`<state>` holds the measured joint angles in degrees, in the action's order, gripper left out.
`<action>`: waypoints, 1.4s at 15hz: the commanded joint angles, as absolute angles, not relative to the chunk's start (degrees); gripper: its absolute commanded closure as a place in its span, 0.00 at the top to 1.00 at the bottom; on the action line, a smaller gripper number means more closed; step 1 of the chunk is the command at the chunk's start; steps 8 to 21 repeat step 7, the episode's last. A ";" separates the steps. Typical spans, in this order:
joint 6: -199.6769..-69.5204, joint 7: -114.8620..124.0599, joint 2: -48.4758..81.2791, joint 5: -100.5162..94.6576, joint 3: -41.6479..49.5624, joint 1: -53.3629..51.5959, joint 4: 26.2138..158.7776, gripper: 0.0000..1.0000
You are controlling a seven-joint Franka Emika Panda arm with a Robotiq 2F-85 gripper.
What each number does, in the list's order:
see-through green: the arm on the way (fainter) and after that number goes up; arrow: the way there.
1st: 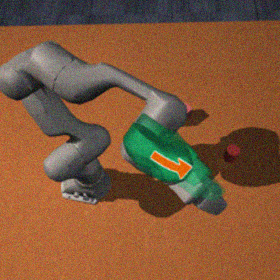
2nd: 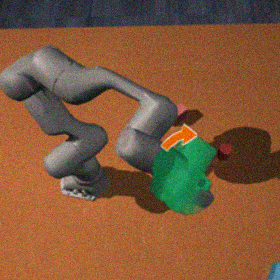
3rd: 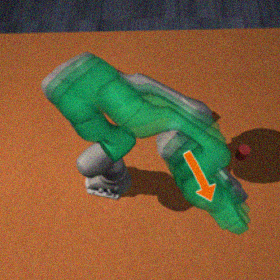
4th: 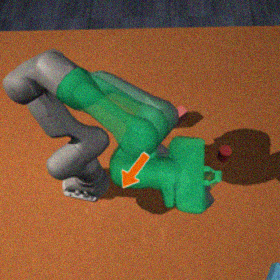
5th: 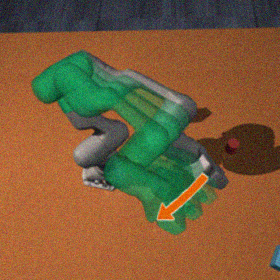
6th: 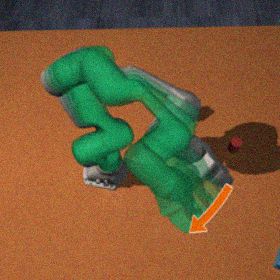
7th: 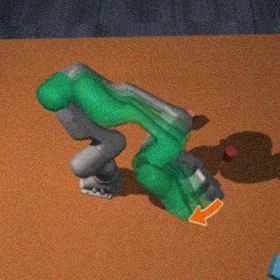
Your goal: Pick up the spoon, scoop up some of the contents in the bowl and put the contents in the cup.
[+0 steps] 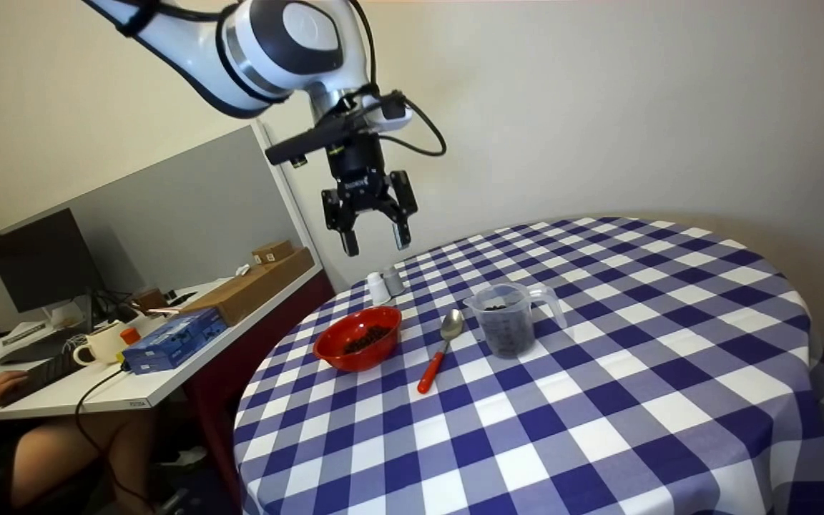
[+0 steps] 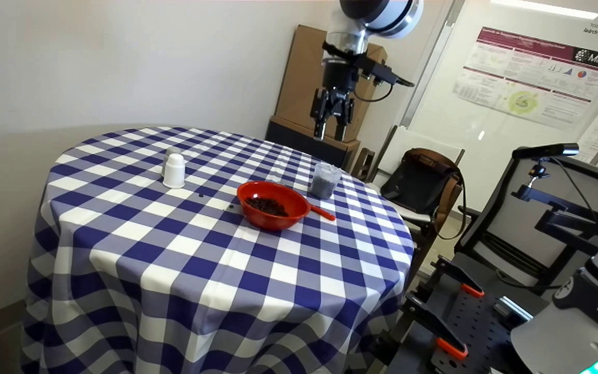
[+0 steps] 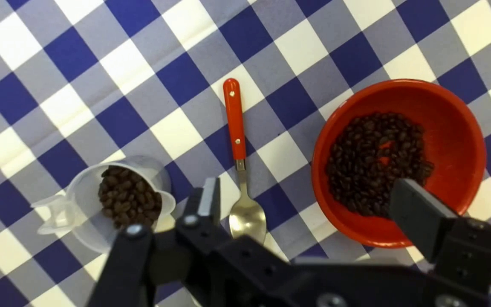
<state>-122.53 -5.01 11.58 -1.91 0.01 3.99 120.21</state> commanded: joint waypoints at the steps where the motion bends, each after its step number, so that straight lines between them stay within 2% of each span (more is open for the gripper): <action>1: -119.77 -5.44 2.66 -2.03 0.40 3.05 123.94 1.00; 3: -117.81 -4.91 -0.64 -2.90 0.53 2.78 124.41 1.00; 4: -118.89 -5.04 3.61 -2.15 0.62 2.87 121.92 1.00; 7: -117.78 -5.01 0.30 -2.25 0.65 2.79 123.07 1.00; 21: -117.78 -5.01 0.30 -2.25 0.65 2.79 123.07 1.00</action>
